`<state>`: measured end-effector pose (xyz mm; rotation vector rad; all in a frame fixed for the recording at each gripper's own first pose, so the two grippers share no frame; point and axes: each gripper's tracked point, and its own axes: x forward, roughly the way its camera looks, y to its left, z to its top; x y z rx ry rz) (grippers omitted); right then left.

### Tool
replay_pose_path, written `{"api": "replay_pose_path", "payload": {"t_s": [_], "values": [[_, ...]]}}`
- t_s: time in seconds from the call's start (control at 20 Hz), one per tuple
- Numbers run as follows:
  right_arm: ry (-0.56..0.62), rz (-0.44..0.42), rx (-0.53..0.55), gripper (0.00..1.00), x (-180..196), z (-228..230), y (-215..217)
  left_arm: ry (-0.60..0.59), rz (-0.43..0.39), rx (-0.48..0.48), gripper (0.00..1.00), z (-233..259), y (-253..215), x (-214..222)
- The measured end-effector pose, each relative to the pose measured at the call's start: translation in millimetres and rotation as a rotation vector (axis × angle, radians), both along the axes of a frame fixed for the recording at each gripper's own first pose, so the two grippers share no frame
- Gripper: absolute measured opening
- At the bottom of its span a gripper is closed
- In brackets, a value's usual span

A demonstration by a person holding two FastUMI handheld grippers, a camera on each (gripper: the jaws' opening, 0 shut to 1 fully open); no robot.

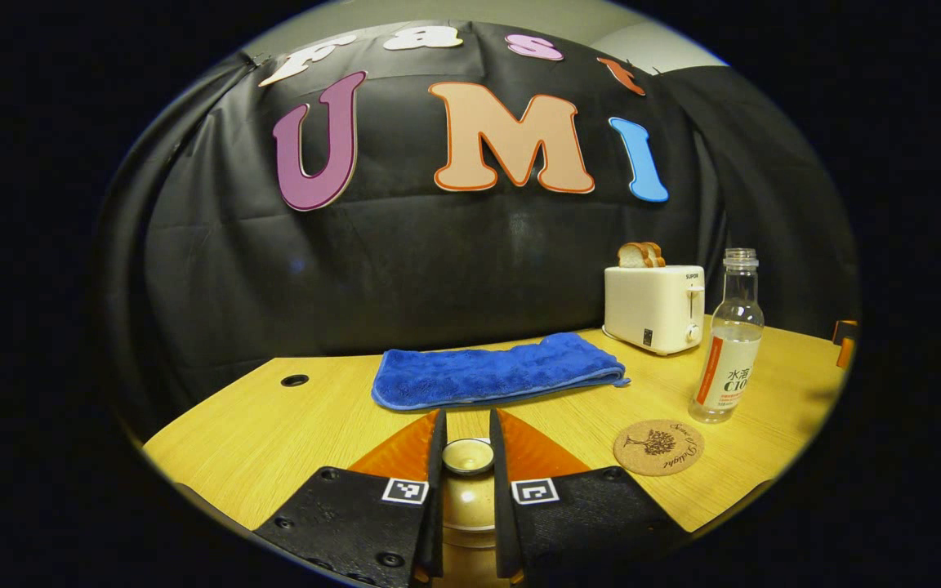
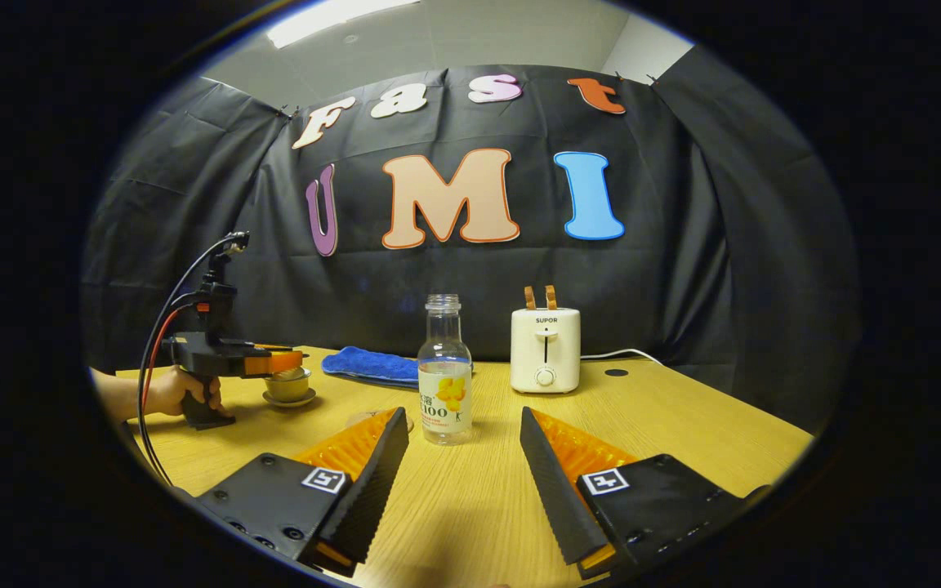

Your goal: Open the teacup lid with one hand, grasp the water bottle and pour water into the teacup with the other hand; after pouring, place the water bottle on the coaster and then close the teacup lid.

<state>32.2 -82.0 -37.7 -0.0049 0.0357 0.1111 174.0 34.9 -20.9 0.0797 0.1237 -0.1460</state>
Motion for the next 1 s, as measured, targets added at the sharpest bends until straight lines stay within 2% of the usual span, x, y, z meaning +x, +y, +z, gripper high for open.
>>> {"api": "replay_pose_path", "payload": {"t_s": [0.05,0.1,0.15,0.25,0.3,0.4,0.45,0.5,0.55,0.65,0.9,0.95,1.0], "values": [[0.000,0.000,0.000,0.84,0.0,0.1,-0.3,0.004,0.000,0.004,0.22,-0.4,0.0,0.4],[0.001,0.001,0.000,0.88,-0.4,0.8,-0.6,0.005,0.002,0.006,0.22,-0.8,0.5,0.5],[0.001,0.001,0.000,0.84,0.0,1.0,-0.5,0.008,0.005,0.009,0.23,-0.8,0.7,1.3],[0.002,0.003,0.000,0.93,-0.4,1.4,-0.5,0.015,0.010,0.017,0.22,-2.1,1.3,1.4],[0.002,0.004,0.001,0.84,-1.9,1.7,0.1,0.020,0.011,0.021,0.22,-2.9,0.7,1.8],[0.003,0.006,0.001,0.84,-1.9,1.9,0.2,0.032,0.010,0.030,0.23,-4.9,0.4,2.6],[0.002,0.006,0.001,0.93,-1.8,2.4,0.0,0.034,0.011,0.032,0.23,-5.1,0.6,2.8],[0.003,0.006,0.001,0.93,-2.3,1.7,-0.1,0.035,0.012,0.032,0.23,-4.8,1.0,2.6],[0.002,0.006,0.001,0.84,-2.0,2.5,0.0,0.033,0.015,0.031,0.23,-4.8,1.6,2.3],[0.003,0.007,0.001,0.84,-1.9,3.0,0.1,0.033,0.018,0.030,0.23,-4.9,2.0,2.3],[0.003,0.007,0.001,0.88,-2.4,3.1,0.1,0.000,0.024,-0.004,0.31,1.6,6.3,-1.2],[0.003,0.007,0.001,0.93,-2.1,3.3,0.2,-0.013,0.030,-0.018,0.42,3.5,8.4,-1.9],[0.003,0.007,0.001,0.88,-2.7,3.3,-0.2,-0.029,0.031,-0.036,0.49,6.4,9.5,-4.1]]}}
